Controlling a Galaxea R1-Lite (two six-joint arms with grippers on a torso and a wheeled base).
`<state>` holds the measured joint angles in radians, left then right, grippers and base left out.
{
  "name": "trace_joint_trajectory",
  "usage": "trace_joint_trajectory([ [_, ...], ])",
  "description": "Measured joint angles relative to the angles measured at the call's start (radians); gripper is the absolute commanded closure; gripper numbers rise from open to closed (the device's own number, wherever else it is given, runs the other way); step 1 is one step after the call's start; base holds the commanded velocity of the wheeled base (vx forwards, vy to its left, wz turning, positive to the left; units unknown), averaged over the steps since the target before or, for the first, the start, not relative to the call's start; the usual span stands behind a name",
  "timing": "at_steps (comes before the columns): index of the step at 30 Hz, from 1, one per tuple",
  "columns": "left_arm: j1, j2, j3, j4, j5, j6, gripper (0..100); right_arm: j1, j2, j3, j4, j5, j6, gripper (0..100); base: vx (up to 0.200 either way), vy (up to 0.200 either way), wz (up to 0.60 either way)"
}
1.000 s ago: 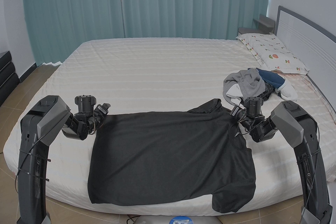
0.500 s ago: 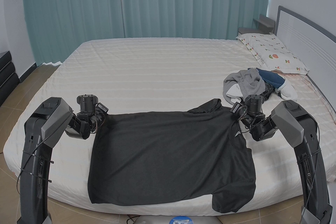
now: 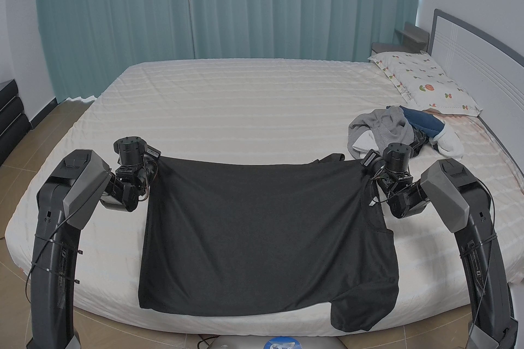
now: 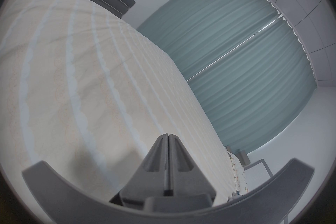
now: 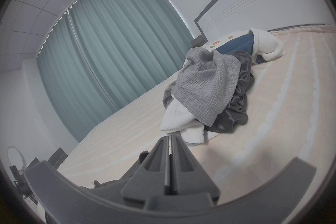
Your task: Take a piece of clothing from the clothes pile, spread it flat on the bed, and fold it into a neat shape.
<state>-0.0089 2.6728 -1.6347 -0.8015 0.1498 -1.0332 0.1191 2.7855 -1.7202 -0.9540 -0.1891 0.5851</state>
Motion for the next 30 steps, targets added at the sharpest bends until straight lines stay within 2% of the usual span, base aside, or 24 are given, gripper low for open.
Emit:
trace_joint_trajectory([
  [7, -0.003, 0.022, -0.044, 0.012, -0.003, 0.003, 100, 0.001, 0.026, -0.015, 0.008, -0.004, -0.003, 100, 0.0, 0.0, 0.0],
  [8, -0.004, 0.025, -0.046, 0.017, -0.003, 0.004, 100, 0.001, 0.028, -0.015, 0.009, -0.004, -0.004, 0, 0.0, 0.0, 0.0],
  [9, -0.005, 0.027, -0.049, 0.028, -0.003, 0.004, 0, 0.001, 0.029, -0.015, 0.009, -0.004, -0.005, 0, 0.0, 0.0, 0.0],
  [21, -0.01, 0.041, -0.048, 0.063, -0.013, 0.004, 0, 0.005, 0.017, 0.046, 0.009, 0.013, -0.006, 0, 0.0, 0.0, 0.0],
  [25, -0.004, 0.021, 0.0, 0.063, -0.012, 0.001, 0, -0.008, -0.033, 0.145, 0.005, 0.04, -0.006, 0, 0.0, 0.0, 0.0],
  [30, 0.005, -0.053, 0.128, 0.058, -0.036, -0.002, 0, -0.028, -0.135, 0.344, -0.01, 0.105, -0.001, 0, 0.0, 0.0, 0.0],
])
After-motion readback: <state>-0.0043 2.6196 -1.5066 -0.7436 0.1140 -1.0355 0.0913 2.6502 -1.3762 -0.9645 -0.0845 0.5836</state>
